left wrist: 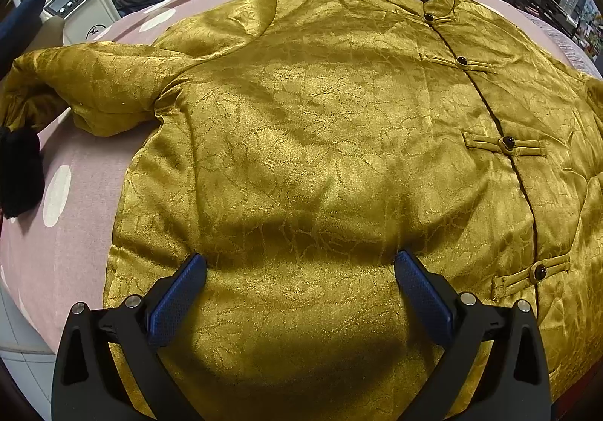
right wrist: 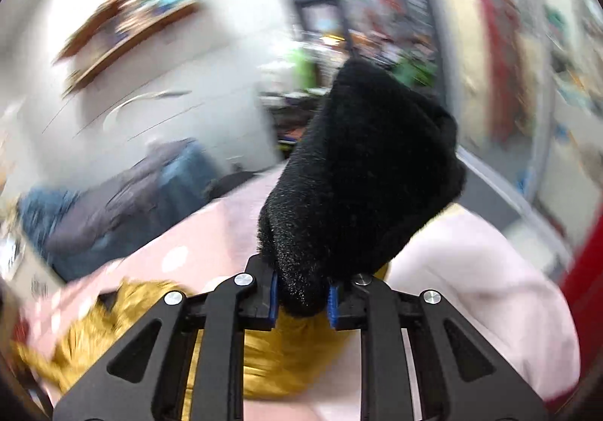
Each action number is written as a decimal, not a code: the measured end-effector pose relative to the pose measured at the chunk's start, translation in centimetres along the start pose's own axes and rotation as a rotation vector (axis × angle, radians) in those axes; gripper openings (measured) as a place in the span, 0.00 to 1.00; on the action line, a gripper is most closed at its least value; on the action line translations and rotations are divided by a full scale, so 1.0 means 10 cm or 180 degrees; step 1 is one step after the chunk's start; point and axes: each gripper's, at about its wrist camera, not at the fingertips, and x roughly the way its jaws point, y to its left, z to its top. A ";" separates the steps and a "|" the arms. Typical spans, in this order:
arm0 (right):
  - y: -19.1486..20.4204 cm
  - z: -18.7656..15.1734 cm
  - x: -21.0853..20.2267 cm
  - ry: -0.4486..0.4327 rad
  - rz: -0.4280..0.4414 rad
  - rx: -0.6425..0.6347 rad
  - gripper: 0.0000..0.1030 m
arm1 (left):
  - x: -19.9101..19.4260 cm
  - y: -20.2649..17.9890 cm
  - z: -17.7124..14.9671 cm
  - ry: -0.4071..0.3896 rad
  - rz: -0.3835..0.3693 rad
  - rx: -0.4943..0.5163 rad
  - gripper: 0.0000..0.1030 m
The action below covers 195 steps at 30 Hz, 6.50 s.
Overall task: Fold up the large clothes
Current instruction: 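Grasp the black fur cuff with the right tool and lift the sleeve, then carry the sleeve across the jacket front and release it with the right tool, then grasp the other black fur cuff with the left tool and lift it, then carry that sleeve across the jacket front and release it with the left tool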
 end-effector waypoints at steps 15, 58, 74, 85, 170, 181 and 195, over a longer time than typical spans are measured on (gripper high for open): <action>3.51 -0.99 0.46 0.0351 0.1290 -0.1814 0.14 | -0.13 0.27 -0.01 -0.0008 -0.0339 -0.0170 0.94; 2.57 -2.16 0.26 0.1084 0.0793 -0.1197 0.85 | -0.68 0.89 0.39 -0.0602 -0.1009 -0.0532 0.93; 1.95 -1.99 0.54 0.1320 0.0472 -0.0530 0.85 | -0.69 0.08 1.53 -0.0963 -0.1248 0.0361 0.14; 2.14 -2.00 0.59 0.1360 0.0644 -0.0579 0.85 | -0.02 0.47 1.02 -0.0429 -0.0977 0.0026 0.31; 2.56 -2.53 1.15 0.1256 0.0088 -0.1638 0.95 | -1.22 4.64 -0.78 -0.1280 0.0753 -0.2727 0.26; 2.56 -2.54 1.15 0.1257 0.0093 -0.1631 0.95 | -0.92 4.03 -1.33 -0.1494 0.0035 -0.3699 0.82; 2.56 -2.53 1.15 0.1245 0.0084 -0.1639 0.95 | -1.16 3.27 -1.18 -0.1717 0.0049 -0.3403 0.82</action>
